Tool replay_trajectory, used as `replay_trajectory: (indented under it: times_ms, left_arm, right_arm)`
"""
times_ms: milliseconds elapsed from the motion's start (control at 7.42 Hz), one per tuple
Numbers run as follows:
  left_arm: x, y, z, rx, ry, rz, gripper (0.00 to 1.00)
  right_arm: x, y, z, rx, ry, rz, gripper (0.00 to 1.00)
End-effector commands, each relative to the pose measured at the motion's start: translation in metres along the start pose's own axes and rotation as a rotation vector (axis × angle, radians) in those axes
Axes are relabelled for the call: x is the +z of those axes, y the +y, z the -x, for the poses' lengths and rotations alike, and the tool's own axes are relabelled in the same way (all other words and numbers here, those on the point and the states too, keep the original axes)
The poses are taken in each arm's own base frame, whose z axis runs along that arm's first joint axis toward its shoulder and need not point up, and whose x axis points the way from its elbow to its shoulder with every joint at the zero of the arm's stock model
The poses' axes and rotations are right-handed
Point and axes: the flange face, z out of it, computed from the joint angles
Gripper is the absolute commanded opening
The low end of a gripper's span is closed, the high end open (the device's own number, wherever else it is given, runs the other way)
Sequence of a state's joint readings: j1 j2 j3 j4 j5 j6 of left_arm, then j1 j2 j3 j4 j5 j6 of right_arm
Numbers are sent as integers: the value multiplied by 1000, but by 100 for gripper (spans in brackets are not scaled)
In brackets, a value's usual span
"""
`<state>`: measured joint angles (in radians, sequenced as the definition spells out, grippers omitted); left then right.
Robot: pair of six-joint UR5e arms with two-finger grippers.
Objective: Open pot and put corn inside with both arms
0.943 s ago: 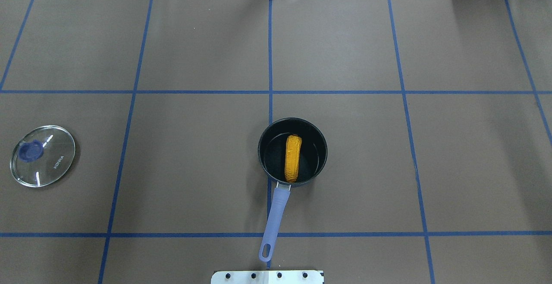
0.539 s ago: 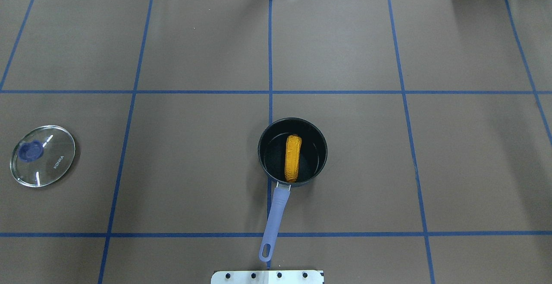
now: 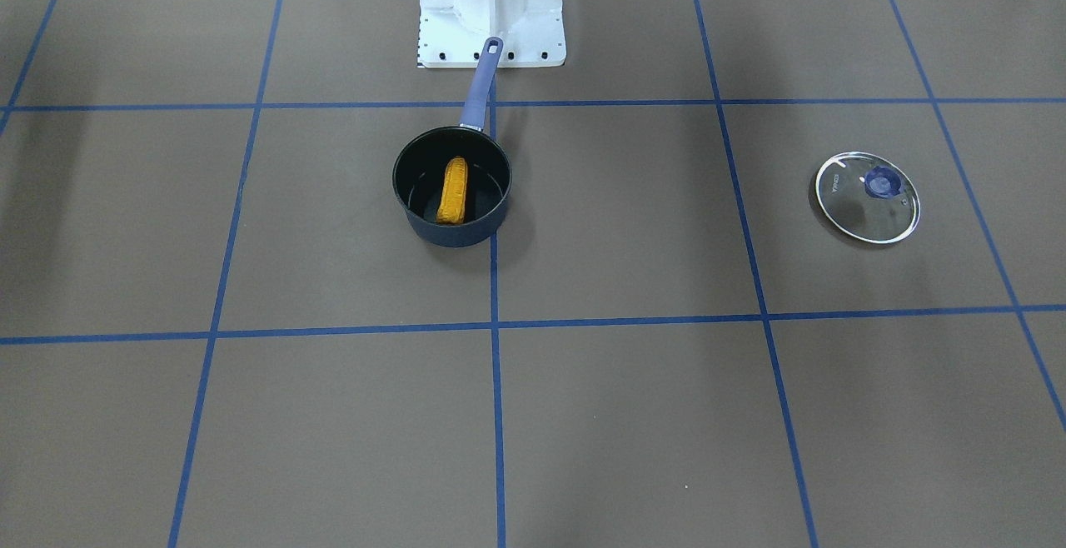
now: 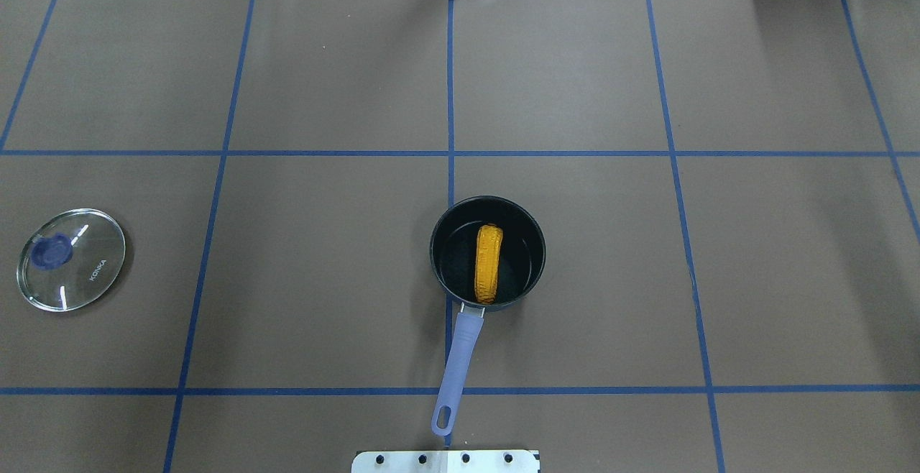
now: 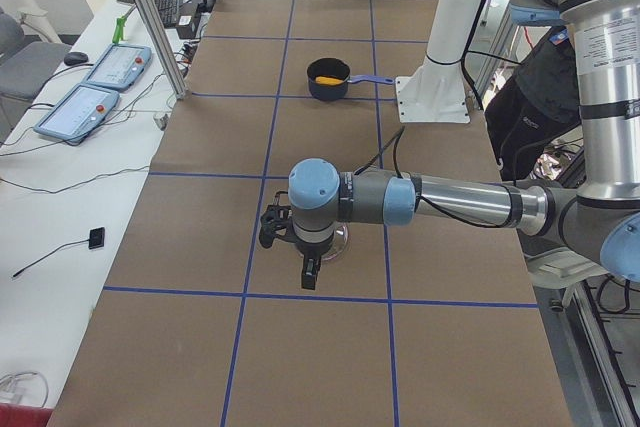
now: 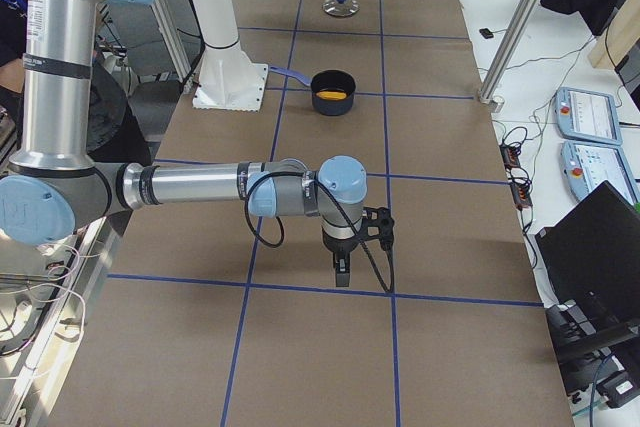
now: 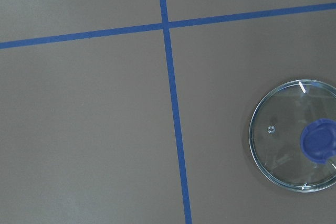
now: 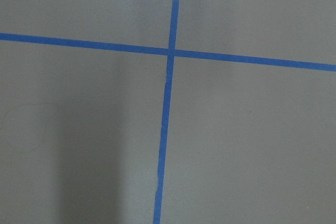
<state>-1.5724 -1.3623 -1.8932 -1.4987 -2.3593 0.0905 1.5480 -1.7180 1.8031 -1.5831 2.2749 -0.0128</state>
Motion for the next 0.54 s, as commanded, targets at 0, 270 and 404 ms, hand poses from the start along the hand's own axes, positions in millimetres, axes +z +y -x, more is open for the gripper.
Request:
replay_trajectory:
  times_ms: [0, 270, 404]
  left_arm:
    - [0, 0, 1, -4, 0, 0, 99]
    - [0, 0, 1, -4, -6, 2, 99]
    - [0, 0, 1, -4, -6, 2, 99]
  right_arm:
    - [1, 0, 1, -2, 0, 3, 100]
    - [4, 1, -1, 2, 0, 9, 100]
    - [5, 1, -1, 3, 0, 11, 100]
